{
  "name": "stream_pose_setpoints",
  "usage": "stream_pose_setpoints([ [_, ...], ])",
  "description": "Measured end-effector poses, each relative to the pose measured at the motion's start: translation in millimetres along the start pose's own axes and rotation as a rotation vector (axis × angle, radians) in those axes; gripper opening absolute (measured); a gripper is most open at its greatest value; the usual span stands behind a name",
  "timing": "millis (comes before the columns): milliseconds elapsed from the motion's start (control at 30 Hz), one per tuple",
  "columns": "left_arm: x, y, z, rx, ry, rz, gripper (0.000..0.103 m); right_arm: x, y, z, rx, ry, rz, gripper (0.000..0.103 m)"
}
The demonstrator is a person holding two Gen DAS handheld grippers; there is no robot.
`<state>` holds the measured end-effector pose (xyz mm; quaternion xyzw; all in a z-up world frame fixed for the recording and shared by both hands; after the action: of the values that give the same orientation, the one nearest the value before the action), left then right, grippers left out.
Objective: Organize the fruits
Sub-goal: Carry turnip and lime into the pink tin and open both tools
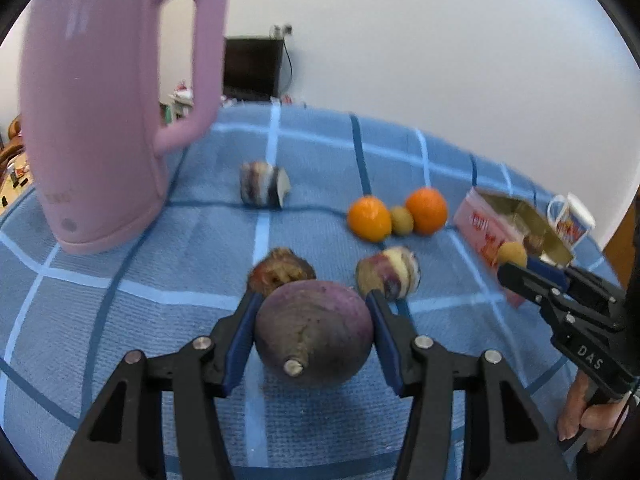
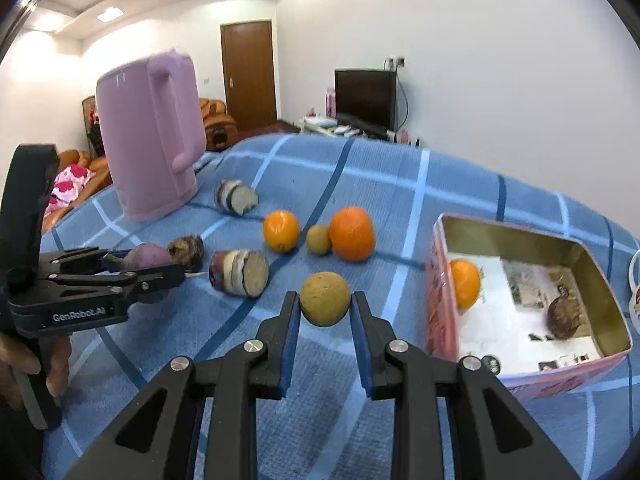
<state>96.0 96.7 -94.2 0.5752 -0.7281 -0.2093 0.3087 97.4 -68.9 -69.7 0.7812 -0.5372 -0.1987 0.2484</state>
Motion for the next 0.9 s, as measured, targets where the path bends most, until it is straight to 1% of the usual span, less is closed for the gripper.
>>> stream_pose_setpoints([
  [100, 2.1, 14.0, -7.8, 0.086, 0.021, 0.010, 0.056, 7.4, 4.2, -6.2, 0.022, -0.044, -0.040, 0.027],
  [167, 7.3, 18.5, -12.1, 0.122, 0.015, -0.006, 0.056, 13.1, 8.3, -10.5, 0.040, -0.075, -0.073, 0.027],
  [233, 16.0, 20.1, -15.4, 0.145, -0.004, -0.022, 0.056, 18.1, 10.6, -13.0, 0.055, -0.096, -0.092, 0.027],
  [333, 29.8, 21.7, -17.1, 0.164, -0.016, -0.020, 0.056, 26.1, 15.8, -16.3, 0.081, -0.103, -0.091, 0.027],
  [400, 41.2, 21.9, -17.4, 0.177, -0.013, -0.009, 0.056, 33.2, 18.4, -16.8, 0.093, -0.091, -0.062, 0.027],
  [533, 65.6, 15.4, -20.9, 0.177, -0.016, 0.020, 0.056, 52.8, 19.8, -17.7, 0.102, -0.093, 0.019, 0.027],
  [700, 96.9, 2.5, -26.9, 0.172, -0.058, 0.008, 0.056, 81.2, 23.5, -22.2, 0.127, -0.095, 0.115, 0.027],
  [833, 118.6, -8.8, -32.0, 0.150, -0.051, 0.043, 0.056, 101.7, 22.5, -22.1, 0.124, -0.095, 0.167, 0.027],
  [900, 130.7, -14.5, -35.6, 0.148, -0.063, 0.045, 0.056, 115.2, 24.4, -20.5, 0.120, -0.105, 0.184, 0.027],
])
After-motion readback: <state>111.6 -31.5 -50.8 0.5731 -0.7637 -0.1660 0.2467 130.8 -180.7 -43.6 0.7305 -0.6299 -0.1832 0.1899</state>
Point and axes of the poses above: each gripper's, at about its wrist camera, not at the fingertips, and y roughly against the way its jaws point, x to its right, z to its underside, the point moved 9 cm from there along -y, roughly the way its jaws point, and after that the axes turned 1 degree about -x, right-handed, at the moved point
